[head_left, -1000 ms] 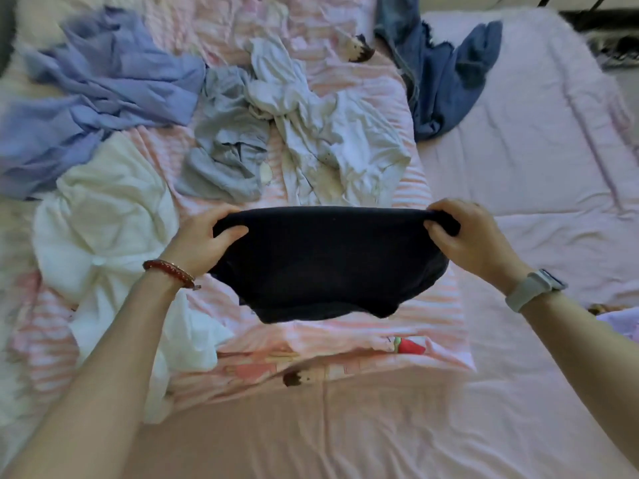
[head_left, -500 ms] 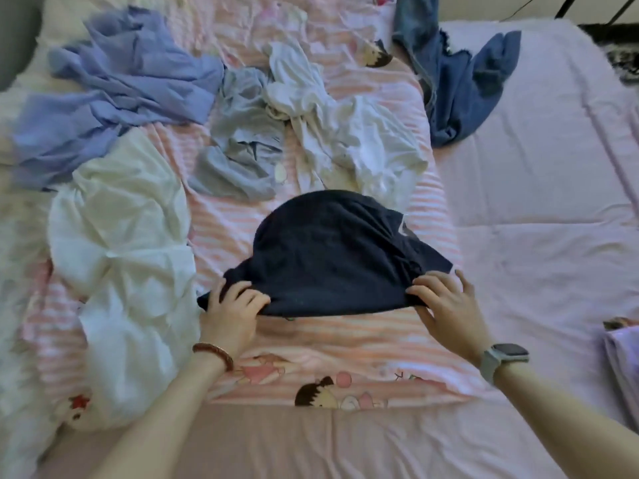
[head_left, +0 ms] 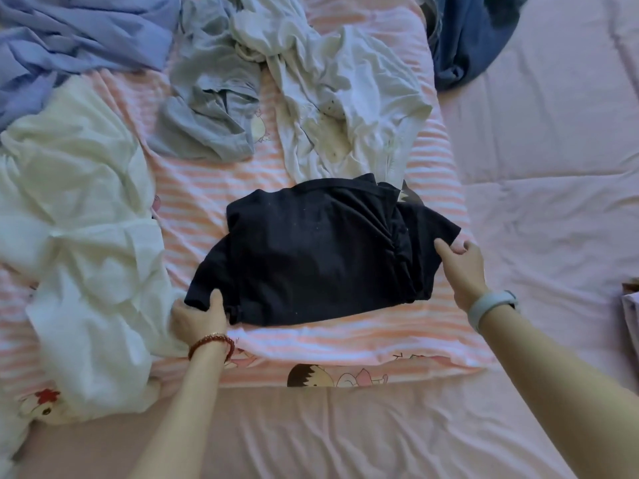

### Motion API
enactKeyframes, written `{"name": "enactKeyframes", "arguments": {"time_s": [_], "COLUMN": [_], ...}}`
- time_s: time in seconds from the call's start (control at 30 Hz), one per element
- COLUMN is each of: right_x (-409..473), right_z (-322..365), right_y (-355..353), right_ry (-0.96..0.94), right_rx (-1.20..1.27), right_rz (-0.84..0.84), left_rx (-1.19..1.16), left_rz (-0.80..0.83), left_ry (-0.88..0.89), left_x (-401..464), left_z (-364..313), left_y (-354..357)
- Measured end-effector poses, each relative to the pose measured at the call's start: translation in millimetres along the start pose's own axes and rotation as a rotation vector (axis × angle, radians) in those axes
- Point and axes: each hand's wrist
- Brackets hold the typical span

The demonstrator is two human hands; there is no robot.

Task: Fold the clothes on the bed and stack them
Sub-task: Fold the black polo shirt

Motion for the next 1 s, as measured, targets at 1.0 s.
{"name": "enactKeyframes", "arguments": {"time_s": [1.0], "right_x": [-34], "right_z": [-21], "right_y": [36], "right_ry": [-0.514], "right_rx": [-0.343], "right_rz": [0.066], "left_rx": [0.283], "left_rz": [0.126], "left_ry": [0.414], "left_x": [3], "left_z": [-42], "left_y": [-3]}}
Point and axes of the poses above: each hand's wrist, its own x-axis towards the middle knuckle, its own y-axis out of the palm, z = x × y, and after that the axes turned 9 degrees about -z, right-handed
